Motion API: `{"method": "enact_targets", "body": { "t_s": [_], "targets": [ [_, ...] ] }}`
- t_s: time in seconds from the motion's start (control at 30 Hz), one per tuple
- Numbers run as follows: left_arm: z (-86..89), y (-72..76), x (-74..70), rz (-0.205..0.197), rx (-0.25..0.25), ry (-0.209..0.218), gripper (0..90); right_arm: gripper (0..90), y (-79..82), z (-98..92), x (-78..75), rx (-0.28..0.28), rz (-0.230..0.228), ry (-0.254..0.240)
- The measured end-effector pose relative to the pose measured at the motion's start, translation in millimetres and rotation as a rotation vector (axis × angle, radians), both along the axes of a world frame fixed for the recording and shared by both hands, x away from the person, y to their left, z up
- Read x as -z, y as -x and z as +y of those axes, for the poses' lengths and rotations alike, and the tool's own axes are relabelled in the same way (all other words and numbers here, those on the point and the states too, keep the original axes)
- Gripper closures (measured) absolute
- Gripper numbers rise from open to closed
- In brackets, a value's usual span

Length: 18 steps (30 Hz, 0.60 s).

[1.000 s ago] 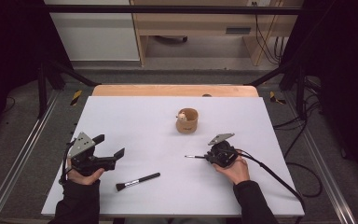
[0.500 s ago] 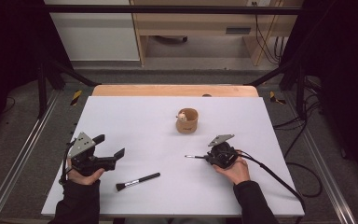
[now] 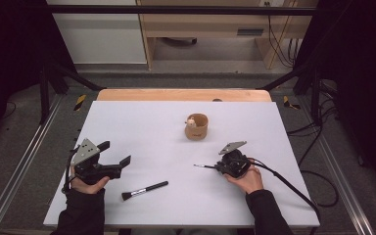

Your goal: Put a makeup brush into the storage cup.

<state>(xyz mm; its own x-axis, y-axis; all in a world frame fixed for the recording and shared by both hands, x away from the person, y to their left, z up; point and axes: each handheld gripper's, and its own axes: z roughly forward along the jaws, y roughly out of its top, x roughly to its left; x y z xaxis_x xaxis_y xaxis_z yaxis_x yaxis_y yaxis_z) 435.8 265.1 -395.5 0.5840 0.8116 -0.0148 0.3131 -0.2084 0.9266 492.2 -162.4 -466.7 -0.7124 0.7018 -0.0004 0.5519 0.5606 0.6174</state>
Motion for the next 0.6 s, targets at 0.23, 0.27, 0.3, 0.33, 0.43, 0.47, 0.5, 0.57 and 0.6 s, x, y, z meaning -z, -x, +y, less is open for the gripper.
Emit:
{"method": "enact_targets", "body": {
  "t_s": [0.23,0.27,0.3,0.33,0.43,0.47,0.5,0.57,0.6],
  "targets": [
    [0.0,0.0,0.0,0.0,0.0,0.0,7.3,77.8,-0.6,0.8,2.2,-0.003,-0.016,0.004],
    [-0.1,0.0,0.0,0.001,0.001,0.0,7.3,77.8,-0.6,0.6,2.4,-0.003,-0.017,0.004],
    [-0.2,-0.1,0.1,0.001,0.0,-0.002,7.3,78.0,-0.6,0.5,2.5,-0.002,-0.017,0.003],
    [-0.2,-0.1,0.1,0.001,0.001,-0.002,7.3,78.5,-0.5,0.3,2.2,-0.002,-0.011,0.003],
    [-0.2,0.1,0.0,0.0,0.001,-0.001,7.3,81.5,0.4,0.2,0.3,0.003,0.012,0.002],
    [-0.3,0.1,0.0,0.001,0.001,-0.002,7.3,82.1,1.4,0.7,-0.7,0.007,0.024,-0.007],
    [-0.3,0.1,0.0,0.001,0.001,-0.003,7.3,82.5,2.0,0.8,-1.0,0.002,0.03,-0.006],
    [-0.5,0.3,-0.1,0.0,0.001,-0.003,7.3,82.9,3.5,0.9,-0.8,-0.006,0.028,-0.001],
    [-0.4,0.4,-0.2,-0.001,0.001,-0.002,7.3,83.2,4.8,1.3,-0.8,-0.007,0.03,0.003]
  ]
}}
